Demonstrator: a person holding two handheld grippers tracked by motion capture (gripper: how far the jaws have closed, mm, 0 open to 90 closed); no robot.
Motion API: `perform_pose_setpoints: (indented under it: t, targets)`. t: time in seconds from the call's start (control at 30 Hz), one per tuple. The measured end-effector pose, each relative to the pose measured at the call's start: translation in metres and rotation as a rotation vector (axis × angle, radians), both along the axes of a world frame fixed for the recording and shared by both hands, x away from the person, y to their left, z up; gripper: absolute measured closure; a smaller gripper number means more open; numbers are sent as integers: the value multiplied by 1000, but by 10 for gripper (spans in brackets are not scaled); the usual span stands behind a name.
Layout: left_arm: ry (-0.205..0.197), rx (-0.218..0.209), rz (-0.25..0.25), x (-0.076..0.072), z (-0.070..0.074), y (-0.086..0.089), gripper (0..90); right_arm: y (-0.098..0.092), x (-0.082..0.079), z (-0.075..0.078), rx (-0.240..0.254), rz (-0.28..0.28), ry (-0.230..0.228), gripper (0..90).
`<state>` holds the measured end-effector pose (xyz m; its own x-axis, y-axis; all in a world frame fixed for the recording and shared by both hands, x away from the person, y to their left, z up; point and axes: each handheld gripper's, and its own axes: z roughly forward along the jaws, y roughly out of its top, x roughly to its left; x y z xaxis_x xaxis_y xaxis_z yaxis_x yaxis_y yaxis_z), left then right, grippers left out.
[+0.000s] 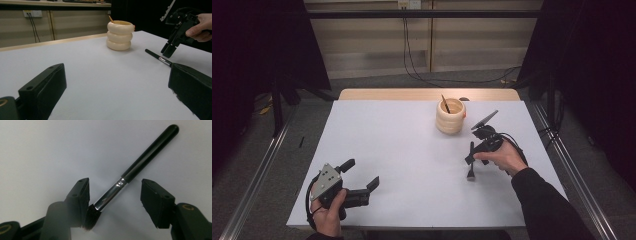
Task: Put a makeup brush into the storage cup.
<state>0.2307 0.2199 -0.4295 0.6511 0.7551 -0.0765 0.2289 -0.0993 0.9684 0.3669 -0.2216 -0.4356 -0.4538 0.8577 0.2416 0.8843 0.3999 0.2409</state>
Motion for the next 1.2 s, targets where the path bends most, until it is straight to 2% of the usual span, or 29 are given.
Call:
perform_pose_setpoints:
  t: [0.03, 0.17, 0.23, 0.27, 0.33, 0.43, 0.7, 0.83, 1.07, 1.2]
  targets:
    - [1, -2, 1, 0, 0, 0, 15, 1, 0, -1, 3, 6, -3, 439]
    - [1, 2, 0, 0, 0, 0, 14, 3, 1, -5, -38, -14, 27, 493]
    - [1, 1, 0, 0, 0, 0, 15, 3, 1, -5, -38, -12, 19, 517]
    - [0, 1, 0, 0, 0, 0, 14, 4, 1, -4, -41, -33, 27, 519]
    - [1, 4, 1, 0, 0, 0, 15, 5, 1, -3, -53, -39, 33, 550]
    - [0, 2, -2, 0, 0, -1, 14, 5, 1, -6, -45, -48, 31, 595]
    - [0, 2, -1, 0, 0, 0, 15, 7, 2, -11, -64, -62, 37, 612]
    - [0, -1, -1, 0, 0, 0, 15, 10, 2, -13, -96, -70, 54, 655]
    - [1, 1, -1, 0, 0, -1, 15, 5, 2, -16, -88, -88, 37, 767]
    - [7, 1, -1, 1, -1, -1, 15, 6, 2, -15, -104, -70, 31, 770]
